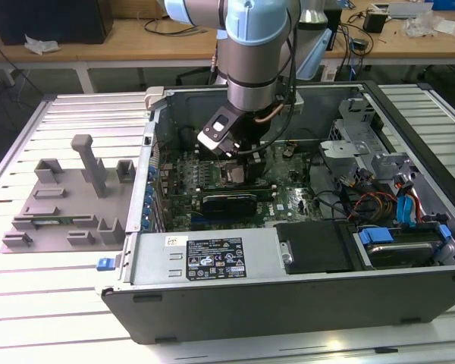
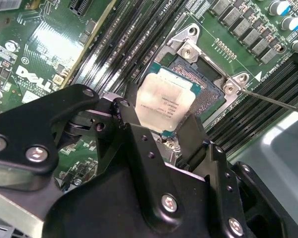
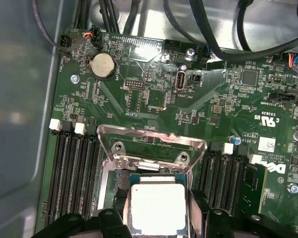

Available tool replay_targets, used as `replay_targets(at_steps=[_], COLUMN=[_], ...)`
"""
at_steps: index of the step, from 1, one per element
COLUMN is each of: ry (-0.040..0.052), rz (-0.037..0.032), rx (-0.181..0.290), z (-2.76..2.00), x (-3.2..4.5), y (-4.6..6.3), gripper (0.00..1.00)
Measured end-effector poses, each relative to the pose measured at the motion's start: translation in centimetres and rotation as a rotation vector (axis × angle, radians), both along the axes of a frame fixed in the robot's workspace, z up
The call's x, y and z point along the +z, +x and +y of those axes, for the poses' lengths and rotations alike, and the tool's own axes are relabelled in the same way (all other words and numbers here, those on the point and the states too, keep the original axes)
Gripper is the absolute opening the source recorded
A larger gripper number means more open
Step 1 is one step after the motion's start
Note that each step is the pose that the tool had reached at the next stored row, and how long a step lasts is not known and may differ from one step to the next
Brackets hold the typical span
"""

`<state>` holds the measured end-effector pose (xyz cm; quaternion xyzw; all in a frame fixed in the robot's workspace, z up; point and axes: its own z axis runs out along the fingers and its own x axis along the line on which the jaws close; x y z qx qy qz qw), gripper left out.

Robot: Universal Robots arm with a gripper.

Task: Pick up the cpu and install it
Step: 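Place the cpu into insertion slot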

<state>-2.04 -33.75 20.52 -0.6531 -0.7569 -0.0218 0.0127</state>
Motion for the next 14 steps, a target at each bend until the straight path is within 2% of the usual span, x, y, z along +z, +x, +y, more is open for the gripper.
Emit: replay_targets(at_steps=[14], ry=[0.0001], rz=[-0.0001], rx=[0.007], z=[0.08], x=[-0.29], y=[-0.03], gripper=[0.6])
